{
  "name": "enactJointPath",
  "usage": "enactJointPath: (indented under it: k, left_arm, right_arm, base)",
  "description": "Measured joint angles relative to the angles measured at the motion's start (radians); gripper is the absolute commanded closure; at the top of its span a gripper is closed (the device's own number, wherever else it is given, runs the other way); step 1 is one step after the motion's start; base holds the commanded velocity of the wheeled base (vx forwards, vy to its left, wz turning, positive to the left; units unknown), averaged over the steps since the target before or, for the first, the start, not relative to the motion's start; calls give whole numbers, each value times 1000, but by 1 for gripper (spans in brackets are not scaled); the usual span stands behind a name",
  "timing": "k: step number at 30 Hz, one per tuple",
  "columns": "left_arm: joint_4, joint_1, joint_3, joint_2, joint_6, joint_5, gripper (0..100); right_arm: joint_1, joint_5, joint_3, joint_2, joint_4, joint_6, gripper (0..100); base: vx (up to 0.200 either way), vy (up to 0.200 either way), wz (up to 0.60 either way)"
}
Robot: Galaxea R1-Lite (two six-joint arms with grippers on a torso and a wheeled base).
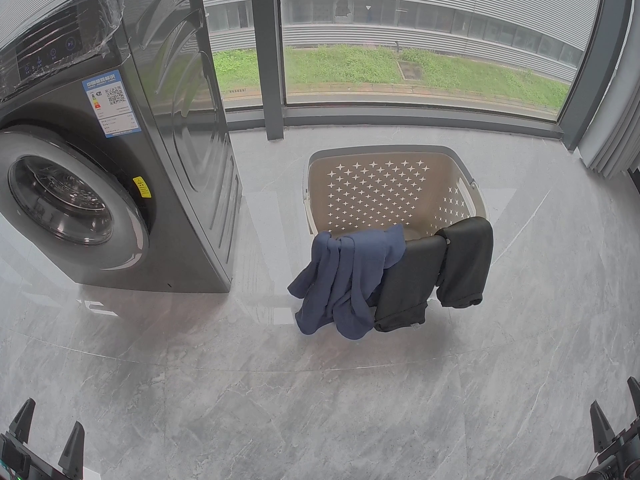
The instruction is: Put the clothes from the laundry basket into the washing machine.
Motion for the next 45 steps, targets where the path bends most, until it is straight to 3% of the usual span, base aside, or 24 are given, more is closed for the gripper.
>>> enactJointPath:
  k: [17, 23, 45]
  left_arm:
    - [0, 1, 0, 0, -1, 0, 0]
    - [0, 0, 0, 0, 0, 0, 0]
    - [0, 1, 0, 0, -1, 0, 0]
  right_arm:
    - [1, 0, 0, 0, 0, -1, 0]
    - [1, 0, 0, 0, 1, 0, 0]
    - [1, 0, 0, 0, 0, -1, 0]
  base:
    - [0, -200, 0]
    - [0, 0, 0]
    - [191, 0, 0]
